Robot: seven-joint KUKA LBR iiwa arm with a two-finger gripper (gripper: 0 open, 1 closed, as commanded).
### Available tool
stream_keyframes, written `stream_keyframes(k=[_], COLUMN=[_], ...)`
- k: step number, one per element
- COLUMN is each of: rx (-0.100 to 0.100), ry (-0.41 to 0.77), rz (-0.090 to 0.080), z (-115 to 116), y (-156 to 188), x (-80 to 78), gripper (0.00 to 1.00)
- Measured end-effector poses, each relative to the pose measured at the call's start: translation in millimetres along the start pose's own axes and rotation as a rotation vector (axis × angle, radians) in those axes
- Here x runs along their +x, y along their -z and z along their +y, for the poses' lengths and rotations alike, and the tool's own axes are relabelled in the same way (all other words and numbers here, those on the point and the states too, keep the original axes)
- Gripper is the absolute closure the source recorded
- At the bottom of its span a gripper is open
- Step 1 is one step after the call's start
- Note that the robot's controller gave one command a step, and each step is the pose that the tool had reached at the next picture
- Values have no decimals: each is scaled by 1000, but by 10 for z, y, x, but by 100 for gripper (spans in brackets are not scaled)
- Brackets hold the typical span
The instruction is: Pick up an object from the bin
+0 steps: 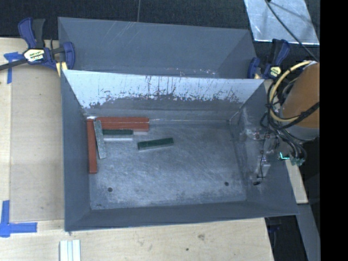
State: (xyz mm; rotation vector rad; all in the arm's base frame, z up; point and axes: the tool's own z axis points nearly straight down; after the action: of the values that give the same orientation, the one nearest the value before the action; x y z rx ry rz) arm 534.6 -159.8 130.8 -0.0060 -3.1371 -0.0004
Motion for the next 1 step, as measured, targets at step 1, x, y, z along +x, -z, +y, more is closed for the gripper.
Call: stream_keyframes(k=[1], rx=[1], ry=[3], rz=[-6], z=[6], y=[42], x=[-15], gripper=[0])
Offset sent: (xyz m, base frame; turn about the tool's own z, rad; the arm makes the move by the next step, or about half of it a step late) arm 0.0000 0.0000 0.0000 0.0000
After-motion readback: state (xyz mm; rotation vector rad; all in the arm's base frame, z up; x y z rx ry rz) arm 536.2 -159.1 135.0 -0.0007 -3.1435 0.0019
